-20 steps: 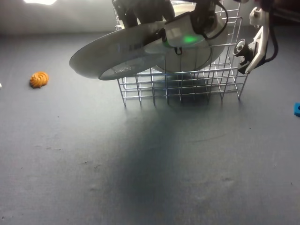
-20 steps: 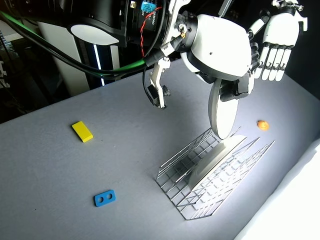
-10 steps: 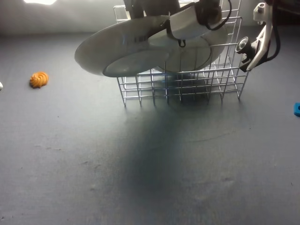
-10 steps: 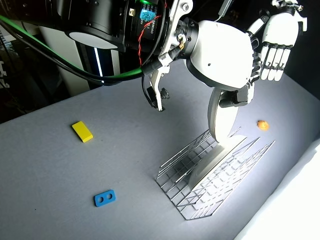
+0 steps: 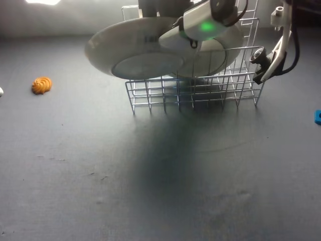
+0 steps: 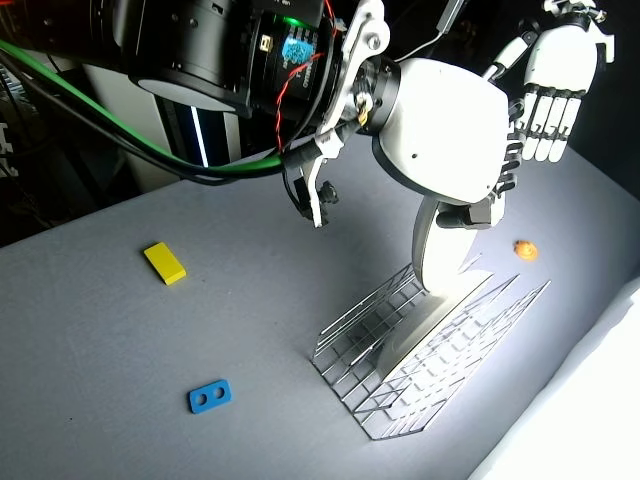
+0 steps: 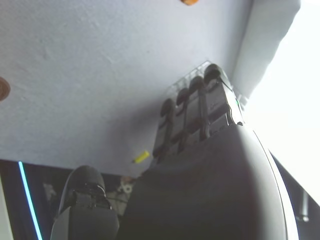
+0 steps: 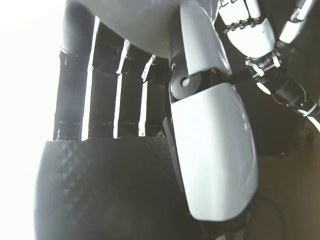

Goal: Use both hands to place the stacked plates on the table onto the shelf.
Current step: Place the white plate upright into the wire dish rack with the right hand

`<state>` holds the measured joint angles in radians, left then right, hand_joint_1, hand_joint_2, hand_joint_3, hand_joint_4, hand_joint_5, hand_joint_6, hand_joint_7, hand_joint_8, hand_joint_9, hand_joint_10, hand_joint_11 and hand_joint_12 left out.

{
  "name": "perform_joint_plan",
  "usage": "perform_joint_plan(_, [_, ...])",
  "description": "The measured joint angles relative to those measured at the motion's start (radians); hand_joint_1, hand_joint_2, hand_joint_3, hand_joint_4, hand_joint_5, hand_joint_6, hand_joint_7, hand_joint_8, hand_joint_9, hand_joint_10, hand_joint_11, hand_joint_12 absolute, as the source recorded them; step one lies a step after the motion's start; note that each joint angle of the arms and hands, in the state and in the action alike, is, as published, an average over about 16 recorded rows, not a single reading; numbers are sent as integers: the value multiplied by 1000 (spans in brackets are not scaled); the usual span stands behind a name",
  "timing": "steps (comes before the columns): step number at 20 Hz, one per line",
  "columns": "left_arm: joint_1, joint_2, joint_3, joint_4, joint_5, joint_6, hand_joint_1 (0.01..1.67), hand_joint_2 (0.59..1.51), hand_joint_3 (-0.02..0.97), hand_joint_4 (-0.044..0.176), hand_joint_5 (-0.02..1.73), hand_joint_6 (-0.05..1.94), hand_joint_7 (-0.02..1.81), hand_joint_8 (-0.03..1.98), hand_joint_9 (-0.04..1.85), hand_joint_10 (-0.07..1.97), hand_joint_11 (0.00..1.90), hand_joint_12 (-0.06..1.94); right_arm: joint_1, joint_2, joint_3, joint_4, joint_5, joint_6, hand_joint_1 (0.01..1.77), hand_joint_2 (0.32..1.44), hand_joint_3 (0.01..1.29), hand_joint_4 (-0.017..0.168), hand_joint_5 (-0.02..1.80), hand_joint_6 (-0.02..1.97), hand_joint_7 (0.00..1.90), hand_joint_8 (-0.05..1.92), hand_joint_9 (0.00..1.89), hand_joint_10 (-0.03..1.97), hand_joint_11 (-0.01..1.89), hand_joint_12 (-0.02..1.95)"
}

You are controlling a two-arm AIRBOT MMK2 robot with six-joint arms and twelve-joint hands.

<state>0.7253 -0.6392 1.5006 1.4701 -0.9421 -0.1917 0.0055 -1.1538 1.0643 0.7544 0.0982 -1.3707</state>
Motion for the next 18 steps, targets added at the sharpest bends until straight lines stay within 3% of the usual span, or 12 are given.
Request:
perform_joint_plan(11, [-5, 0, -4, 0, -5, 1, 24, 1104, 15, 6, 62, 19, 22, 1, 18, 8, 21, 5, -23, -39, 106, 61, -31, 80, 1253, 1073, 9, -7, 793, 1036, 943, 1129, 1008, 833, 841, 1366])
perform_joint_plan(18, [-20, 7, -26, -21, -56, 11, 24, 1104, 14, 6, 63, 19, 23, 1, 20, 9, 21, 5, -36, -61, 160, 92, -29, 81, 1245, 1074, 9, -7, 785, 1035, 937, 1106, 1017, 788, 851, 1343])
